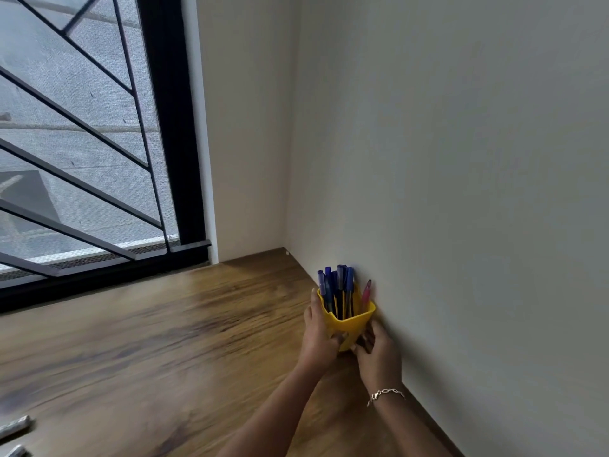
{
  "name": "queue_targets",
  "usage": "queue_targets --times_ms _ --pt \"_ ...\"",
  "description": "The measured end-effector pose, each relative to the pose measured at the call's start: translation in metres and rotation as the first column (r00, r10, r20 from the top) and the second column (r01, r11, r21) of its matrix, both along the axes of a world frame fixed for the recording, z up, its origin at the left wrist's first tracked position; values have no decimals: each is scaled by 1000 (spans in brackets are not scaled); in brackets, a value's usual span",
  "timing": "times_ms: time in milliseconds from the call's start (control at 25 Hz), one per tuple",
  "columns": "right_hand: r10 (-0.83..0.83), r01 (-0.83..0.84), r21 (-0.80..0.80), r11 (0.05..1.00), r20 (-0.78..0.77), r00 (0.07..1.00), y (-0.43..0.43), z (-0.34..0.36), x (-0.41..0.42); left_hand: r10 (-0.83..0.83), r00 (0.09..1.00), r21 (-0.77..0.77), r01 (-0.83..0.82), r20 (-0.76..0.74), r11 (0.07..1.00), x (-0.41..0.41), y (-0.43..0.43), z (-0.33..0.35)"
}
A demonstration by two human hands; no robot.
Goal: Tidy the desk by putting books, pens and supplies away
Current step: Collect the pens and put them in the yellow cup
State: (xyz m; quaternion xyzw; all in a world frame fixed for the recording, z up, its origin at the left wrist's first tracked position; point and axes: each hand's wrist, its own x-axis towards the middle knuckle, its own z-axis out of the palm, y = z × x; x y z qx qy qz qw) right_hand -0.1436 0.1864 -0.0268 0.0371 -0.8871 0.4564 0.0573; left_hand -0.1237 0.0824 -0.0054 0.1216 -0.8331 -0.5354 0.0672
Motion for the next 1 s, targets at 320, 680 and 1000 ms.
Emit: queue_targets --times_ms 320,680,1000 --pt "-2 2 7 1000 22 1000 0 -10 4 -18 1000 -74 17 -9 997 2 -2 -1" --pt "264 -4 406 914 -587 766 -15 7 36 15 998 -637 24 56 771 29 -32 -14" --pt "469 -137 582 802 -471 747 -69 0 45 175 982 -754 -66 65 654 93 -85 -14"
